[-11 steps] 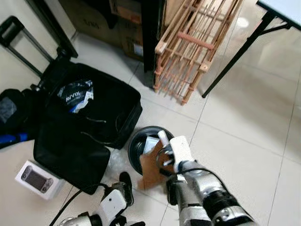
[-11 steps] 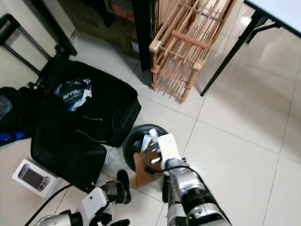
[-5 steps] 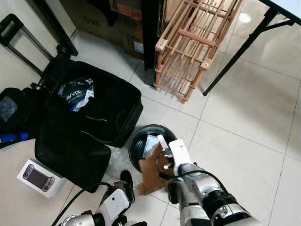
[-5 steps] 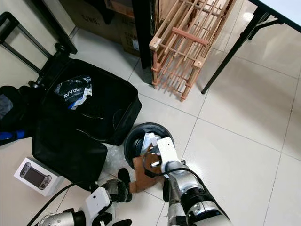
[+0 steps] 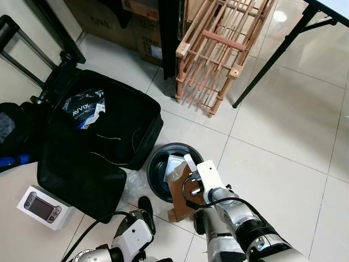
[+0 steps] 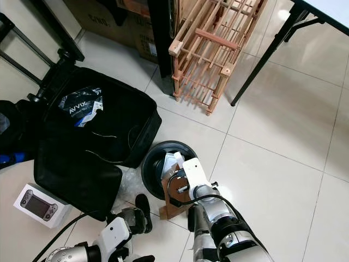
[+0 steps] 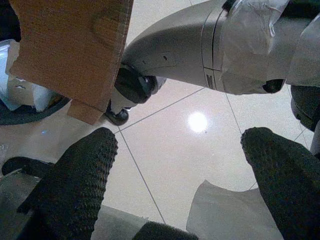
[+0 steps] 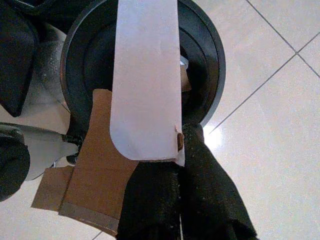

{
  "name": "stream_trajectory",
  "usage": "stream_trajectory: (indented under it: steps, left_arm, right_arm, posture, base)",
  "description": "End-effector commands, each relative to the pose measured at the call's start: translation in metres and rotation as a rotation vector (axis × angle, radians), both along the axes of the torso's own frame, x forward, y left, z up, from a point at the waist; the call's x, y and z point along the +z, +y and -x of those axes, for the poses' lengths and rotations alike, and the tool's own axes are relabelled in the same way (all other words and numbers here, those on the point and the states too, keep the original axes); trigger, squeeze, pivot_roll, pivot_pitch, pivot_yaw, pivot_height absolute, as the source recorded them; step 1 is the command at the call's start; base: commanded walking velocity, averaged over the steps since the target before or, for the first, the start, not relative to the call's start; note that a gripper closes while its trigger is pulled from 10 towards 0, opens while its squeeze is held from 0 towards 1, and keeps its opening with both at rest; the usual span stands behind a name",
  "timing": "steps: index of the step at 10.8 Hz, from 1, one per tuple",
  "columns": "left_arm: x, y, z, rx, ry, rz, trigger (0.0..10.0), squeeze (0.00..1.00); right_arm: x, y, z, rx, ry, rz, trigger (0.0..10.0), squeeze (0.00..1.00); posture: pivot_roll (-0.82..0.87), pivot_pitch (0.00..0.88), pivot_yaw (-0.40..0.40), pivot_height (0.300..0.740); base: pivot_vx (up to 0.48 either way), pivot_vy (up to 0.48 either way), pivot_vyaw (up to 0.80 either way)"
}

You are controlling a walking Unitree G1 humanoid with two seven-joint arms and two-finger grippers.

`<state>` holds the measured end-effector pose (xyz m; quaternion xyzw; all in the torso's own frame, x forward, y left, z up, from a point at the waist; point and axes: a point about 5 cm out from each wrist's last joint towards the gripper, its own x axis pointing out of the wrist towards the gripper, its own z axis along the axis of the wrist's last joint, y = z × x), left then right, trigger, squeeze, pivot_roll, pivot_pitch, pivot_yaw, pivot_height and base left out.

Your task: Picking trash to rubbish bin

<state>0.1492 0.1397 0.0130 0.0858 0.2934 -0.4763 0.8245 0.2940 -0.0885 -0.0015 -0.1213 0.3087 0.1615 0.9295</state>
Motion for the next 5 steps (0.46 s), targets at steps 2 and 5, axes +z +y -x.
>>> stream_trajectory:
  steps: [2, 5]
  left_arm:
    - [-0.016, -0.005, 0.012, -0.01, 0.069, -0.02, 10.0, 0.0]
    - [-0.024, -0.008, 0.011, -0.008, 0.078, -0.03, 10.0, 0.0]
  right_arm:
    - [-0.014, -0.001, 0.013, -0.015, 0.041, -0.003, 10.0, 1.0]
    - [-0.011, -0.001, 0.011, -0.033, 0.012, -0.046, 10.0, 1.0]
  posture:
    - [0.12, 0.509, 0.016, 0.74]
    - [0.12, 0.509, 0.016, 0.74]
  base:
    - [0.0, 0.0, 0.0]
    - [0.0, 0.0, 0.0]
